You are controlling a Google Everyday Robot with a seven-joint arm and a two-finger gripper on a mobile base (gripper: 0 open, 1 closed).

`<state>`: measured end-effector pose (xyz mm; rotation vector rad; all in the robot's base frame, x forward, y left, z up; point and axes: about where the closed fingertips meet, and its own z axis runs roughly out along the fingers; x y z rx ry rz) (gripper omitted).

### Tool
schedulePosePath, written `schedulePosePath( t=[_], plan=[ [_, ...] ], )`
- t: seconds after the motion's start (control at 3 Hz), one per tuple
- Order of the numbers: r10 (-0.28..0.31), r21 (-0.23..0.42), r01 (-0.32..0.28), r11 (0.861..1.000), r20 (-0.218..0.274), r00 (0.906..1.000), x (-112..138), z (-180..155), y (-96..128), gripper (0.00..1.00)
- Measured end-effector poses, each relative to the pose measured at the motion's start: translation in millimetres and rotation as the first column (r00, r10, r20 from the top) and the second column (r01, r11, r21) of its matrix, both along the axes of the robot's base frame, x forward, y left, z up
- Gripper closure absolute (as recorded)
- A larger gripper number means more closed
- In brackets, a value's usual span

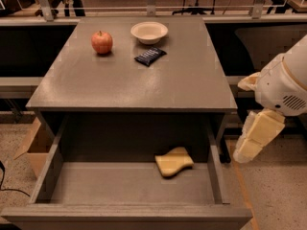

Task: Pick sponge from top drawer and place on counter

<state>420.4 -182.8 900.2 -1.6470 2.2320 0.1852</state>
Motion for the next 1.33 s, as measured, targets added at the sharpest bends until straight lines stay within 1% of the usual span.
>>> schedulePosePath(
  t=[0.33,0.67,1.0,1.33],
  plan=[
    [-0.027,0.079,0.029,0.996,-0.033,0.9991,-6.0,-32.6,16.7,0.00],
    [-0.053,0.182,0.070,0.981,-0.099,0.9937,-9.5,-76.1,39.9,0.00],
    [-0.053,0.182,0.070,0.981,-0.098,0.9937,-9.5,-76.0,40.0,0.00],
    [-0.069,0.208,0.096,0.973,-0.131,0.9890,-11.7,-97.6,40.3,0.00]
  ],
)
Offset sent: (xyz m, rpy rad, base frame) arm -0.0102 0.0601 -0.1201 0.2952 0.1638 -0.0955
